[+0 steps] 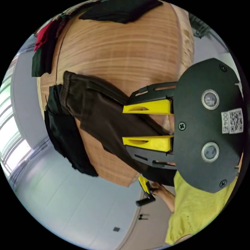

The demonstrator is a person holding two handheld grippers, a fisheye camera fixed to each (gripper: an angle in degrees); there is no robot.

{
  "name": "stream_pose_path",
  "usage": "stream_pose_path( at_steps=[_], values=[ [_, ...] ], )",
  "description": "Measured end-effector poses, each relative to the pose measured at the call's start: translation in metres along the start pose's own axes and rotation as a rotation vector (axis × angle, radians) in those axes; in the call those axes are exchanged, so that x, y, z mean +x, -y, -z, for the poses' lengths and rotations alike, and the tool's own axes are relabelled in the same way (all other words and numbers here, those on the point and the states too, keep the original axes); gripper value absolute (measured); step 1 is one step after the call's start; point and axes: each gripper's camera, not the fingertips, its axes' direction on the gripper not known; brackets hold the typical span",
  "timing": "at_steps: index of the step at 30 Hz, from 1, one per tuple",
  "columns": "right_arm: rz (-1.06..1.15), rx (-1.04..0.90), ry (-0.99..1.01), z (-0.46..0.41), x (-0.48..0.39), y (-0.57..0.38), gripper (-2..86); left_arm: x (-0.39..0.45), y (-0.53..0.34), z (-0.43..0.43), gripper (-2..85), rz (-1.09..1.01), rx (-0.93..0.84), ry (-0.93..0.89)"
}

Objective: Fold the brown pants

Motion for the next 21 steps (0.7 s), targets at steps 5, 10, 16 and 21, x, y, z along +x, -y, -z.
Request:
stream_pose_path(
  at_steps=[5, 10, 16, 21],
  values=[
    [-0.075, 0.115, 0.171, -0.017, -0.036, -0.158, 13.7, -0.019, -0.061, 0.024, 8.9, 0.009, 0.002, -0.056],
    [-0.086, 0.104, 0.165, -0.054, -0.069, -0.215, 13.6, -0.036, -0.112, 0.031, 8.1, 0.052, 0.02, -0.092],
    [0.025, 0.167, 0.064, -0.079, -0.098, -0.223, 12.7, -0.056, -0.151, 0.033, 8.5, 0.145, 0.056, -0.19],
    [0.053, 0.164, 0.047, -0.095, -0.103, -0.234, 11.5, -0.061, -0.169, 0.033, 8.6, 0.179, 0.058, -0.182]
  ],
)
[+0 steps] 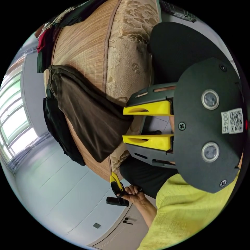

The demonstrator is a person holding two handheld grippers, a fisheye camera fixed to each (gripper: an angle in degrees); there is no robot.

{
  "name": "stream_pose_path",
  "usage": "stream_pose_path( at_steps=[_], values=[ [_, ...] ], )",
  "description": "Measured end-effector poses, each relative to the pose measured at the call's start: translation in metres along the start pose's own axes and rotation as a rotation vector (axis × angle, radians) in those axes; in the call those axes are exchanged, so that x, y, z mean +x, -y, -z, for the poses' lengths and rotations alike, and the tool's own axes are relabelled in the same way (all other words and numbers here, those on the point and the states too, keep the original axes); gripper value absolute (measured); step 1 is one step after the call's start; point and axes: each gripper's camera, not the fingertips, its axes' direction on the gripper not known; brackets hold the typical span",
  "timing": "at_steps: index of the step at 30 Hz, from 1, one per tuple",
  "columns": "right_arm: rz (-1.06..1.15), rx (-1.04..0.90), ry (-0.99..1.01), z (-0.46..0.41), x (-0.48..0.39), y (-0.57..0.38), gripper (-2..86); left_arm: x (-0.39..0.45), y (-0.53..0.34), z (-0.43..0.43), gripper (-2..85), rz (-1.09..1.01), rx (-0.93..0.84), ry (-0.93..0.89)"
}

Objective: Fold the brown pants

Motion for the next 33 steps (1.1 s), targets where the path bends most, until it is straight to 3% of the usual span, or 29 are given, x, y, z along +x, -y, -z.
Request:
stream_pose_path(
  at_steps=[13, 16, 19, 23, 26, 33],
  values=[
    [0.383, -0.172, -0.02, -0.03, -0.012, 0.01, 10.6, 0.001, -0.018, -0.003, 8.6, 0.038, -0.035, 0.017],
    [0.342, -0.356, 0.039, -0.048, -0.007, 0.018, 7.1, 0.002, -0.017, -0.002, 8.6, 0.056, -0.024, 0.011],
    [0.313, -0.315, -0.02, -0.03, -0.021, 0.019, 5.5, 0.008, -0.015, -0.002, 8.7, 0.051, -0.014, 0.007],
    [0.052, -0.564, -0.018, -0.075, 0.015, 0.006, 2.1, 0.019, -0.004, -0.006, 9.2, 0.031, -0.015, -0.007],
    [-0.03, -0.388, 0.193, -0.058, 0.02, 0.0, 5.5, 0.038, 0.006, -0.013, 10.0, -0.042, -0.04, -0.015],
    [-0.13, -0.09, 0.311, -0.013, 0.042, -0.03, 14.0, 0.116, 0.054, -0.042, 15.2, -0.464, -0.139, 0.117]
  ],
)
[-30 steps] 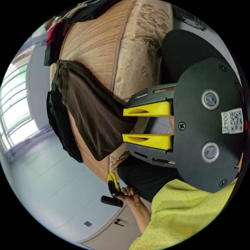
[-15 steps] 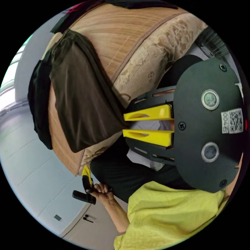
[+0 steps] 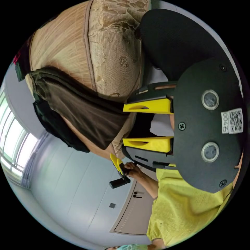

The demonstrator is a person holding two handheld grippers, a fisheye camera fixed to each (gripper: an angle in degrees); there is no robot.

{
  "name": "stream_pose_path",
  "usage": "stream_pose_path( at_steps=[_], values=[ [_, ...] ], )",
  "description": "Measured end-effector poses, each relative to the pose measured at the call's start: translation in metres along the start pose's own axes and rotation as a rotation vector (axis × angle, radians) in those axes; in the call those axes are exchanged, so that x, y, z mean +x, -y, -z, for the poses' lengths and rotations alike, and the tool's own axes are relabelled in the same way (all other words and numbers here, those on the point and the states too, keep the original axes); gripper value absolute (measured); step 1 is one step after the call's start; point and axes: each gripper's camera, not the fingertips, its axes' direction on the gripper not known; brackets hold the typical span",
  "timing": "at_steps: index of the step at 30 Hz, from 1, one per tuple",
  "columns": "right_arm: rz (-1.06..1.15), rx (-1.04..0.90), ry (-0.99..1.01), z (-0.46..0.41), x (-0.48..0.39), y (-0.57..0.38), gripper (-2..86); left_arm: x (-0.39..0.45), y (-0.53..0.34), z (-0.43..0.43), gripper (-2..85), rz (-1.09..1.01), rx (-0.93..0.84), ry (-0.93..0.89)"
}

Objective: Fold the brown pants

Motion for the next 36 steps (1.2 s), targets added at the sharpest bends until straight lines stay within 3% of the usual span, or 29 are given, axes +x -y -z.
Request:
stream_pose_path(
  at_steps=[5, 16, 28, 31, 34, 36],
  values=[
    [-0.047, 0.055, 0.046, 0.002, 0.018, -0.011, 14.6, 0.007, 0.079, -0.035, 19.9, -0.306, -0.175, 0.091],
    [-0.106, 0.01, 0.037, -0.017, 0.035, -0.004, 14.3, 0.012, 0.191, -0.099, 22.3, -0.567, -0.298, -0.026],
    [-0.105, -0.02, 0.043, -0.022, 0.038, -0.002, 12.8, -0.029, 0.253, -0.15, 16.5, -0.519, -0.387, -0.245],
    [-0.106, -0.002, 0.049, -0.02, 0.038, -0.002, 12.4, -0.038, 0.273, -0.165, 9.9, -0.487, -0.413, -0.283],
    [-0.083, 0.021, 0.04, -0.017, 0.032, -0.002, 11.1, -0.057, 0.279, -0.18, 5.9, -0.436, -0.503, -0.189],
    [-0.055, 0.043, 0.02, -0.014, 0.027, -0.004, 11.1, -0.082, 0.28, -0.184, 4.8, -0.316, -0.479, -0.273]
  ],
)
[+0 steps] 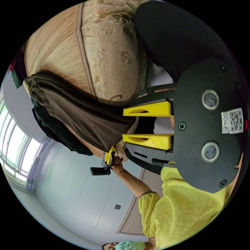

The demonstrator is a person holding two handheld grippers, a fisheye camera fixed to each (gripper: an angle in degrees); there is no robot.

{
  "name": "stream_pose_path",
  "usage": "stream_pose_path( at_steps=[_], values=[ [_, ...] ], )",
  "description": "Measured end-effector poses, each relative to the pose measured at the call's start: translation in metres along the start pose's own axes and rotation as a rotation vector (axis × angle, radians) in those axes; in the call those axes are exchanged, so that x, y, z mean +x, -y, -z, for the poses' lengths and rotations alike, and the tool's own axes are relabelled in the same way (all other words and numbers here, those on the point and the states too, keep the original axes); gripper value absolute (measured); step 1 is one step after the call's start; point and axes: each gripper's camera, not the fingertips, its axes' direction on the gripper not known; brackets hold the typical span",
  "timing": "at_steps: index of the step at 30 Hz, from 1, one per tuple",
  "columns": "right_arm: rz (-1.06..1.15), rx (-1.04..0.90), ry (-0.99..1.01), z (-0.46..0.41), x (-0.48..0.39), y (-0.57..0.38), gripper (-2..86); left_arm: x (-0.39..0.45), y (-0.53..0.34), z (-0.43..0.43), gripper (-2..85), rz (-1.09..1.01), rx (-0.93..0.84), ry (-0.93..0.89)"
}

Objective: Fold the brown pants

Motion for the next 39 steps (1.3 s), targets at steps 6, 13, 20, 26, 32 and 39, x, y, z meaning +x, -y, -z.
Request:
stream_pose_path(
  at_steps=[6, 13, 20, 26, 32, 39],
  values=[
    [0.15, 0.016, -0.138, -0.004, -0.029, -0.006, 13.8, -0.056, -0.024, -0.012, 2.5, 0.287, 0.161, -0.223],
    [0.233, 0.016, -0.233, -0.008, -0.049, 0.0, 13.5, -0.067, -0.013, -0.02, 1.6, 0.422, 0.133, -0.222],
    [0.307, 0.018, -0.217, -0.007, -0.062, 0.014, 12.5, -0.068, 0.008, -0.026, 1.4, 0.466, 0.055, -0.169],
    [0.304, -0.035, -0.227, -0.016, -0.06, 0.046, 11.5, -0.068, 0.012, -0.031, 1.3, 0.483, 0.056, -0.154],
    [0.269, -0.114, -0.32, -0.024, -0.062, 0.079, 6.3, -0.067, 0.012, -0.037, 1.2, 0.476, 0.054, -0.144],
    [0.181, -0.141, -0.313, -0.015, -0.06, 0.114, 7.1, -0.064, 0.003, -0.045, 1.3, 0.473, 0.098, -0.135]
  ],
)
